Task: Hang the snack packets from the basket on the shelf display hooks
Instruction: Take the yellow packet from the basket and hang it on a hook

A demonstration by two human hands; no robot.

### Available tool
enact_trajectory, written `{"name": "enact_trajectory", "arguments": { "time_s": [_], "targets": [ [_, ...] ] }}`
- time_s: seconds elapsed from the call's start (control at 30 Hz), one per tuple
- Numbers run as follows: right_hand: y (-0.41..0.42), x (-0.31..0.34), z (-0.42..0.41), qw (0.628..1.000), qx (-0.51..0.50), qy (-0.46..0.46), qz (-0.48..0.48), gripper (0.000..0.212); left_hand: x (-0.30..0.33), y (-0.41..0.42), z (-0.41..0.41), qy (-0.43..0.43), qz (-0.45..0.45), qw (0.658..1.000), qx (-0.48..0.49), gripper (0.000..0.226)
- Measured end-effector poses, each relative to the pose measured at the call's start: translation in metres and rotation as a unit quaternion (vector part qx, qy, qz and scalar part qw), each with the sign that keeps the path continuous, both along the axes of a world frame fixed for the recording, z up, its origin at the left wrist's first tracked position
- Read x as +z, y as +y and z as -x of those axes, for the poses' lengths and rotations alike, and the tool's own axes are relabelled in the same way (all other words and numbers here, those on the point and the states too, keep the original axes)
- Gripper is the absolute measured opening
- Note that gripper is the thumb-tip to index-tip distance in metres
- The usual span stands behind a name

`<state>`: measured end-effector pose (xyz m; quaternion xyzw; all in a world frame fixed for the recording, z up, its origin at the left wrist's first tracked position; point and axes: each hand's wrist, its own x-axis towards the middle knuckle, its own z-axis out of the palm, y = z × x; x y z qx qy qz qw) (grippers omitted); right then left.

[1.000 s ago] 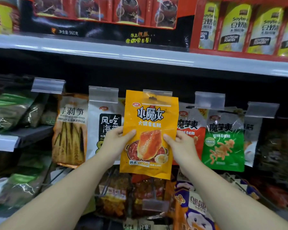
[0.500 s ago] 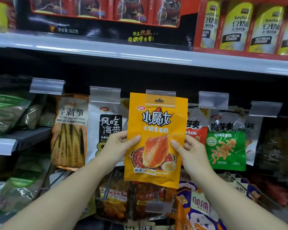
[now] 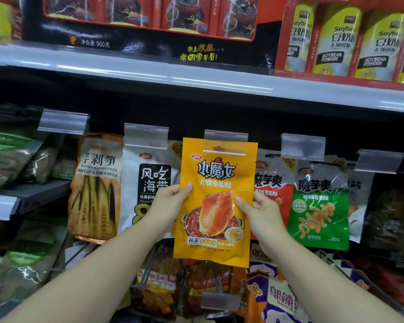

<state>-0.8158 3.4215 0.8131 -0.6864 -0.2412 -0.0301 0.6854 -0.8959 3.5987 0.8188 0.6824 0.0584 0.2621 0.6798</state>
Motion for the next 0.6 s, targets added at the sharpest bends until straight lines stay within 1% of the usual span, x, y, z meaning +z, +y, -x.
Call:
{"name": "enact_trajectory", "arguments": {
  "time_s": [0.13,0.3,0.43,0.47,0.5,0.57,0.6],
  "targets": [
    [0.003,-0.002,-0.006,1.000,-0.006,0.001,0.000,0.009,0.000,0.001,-0.005,-0.014,-0.006,1.000,0.012,0.030],
    [-0.003,-0.003,-0.004,1.000,0.007,-0.024,-0.016,0.011,-0.004,0.004,-0.007,-0.059,-0.010,0.998,-0.015,0.029],
    [-0.002,-0.003,-0.004,1.000,0.009,-0.016,-0.009,0.011,-0.005,0.007,-0.007,-0.064,-0.009,0.998,-0.016,0.027],
    [-0.001,-0.003,-0.006,1.000,-0.002,-0.008,-0.013,0.017,-0.004,0.006,-0.008,-0.063,-0.006,0.998,-0.014,0.026],
    [0.001,-0.003,-0.007,1.000,-0.017,-0.002,-0.015,0.030,-0.003,0.005,-0.009,-0.063,-0.005,0.998,-0.013,0.026],
    [0.004,0.000,-0.009,0.999,-0.035,0.005,-0.016,0.068,-0.001,0.003,-0.011,-0.061,-0.013,0.998,-0.009,0.025],
    [0.004,0.001,-0.009,0.999,-0.034,0.003,-0.018,0.082,-0.001,0.002,-0.012,-0.060,-0.020,0.998,-0.006,0.025]
  ]
}}
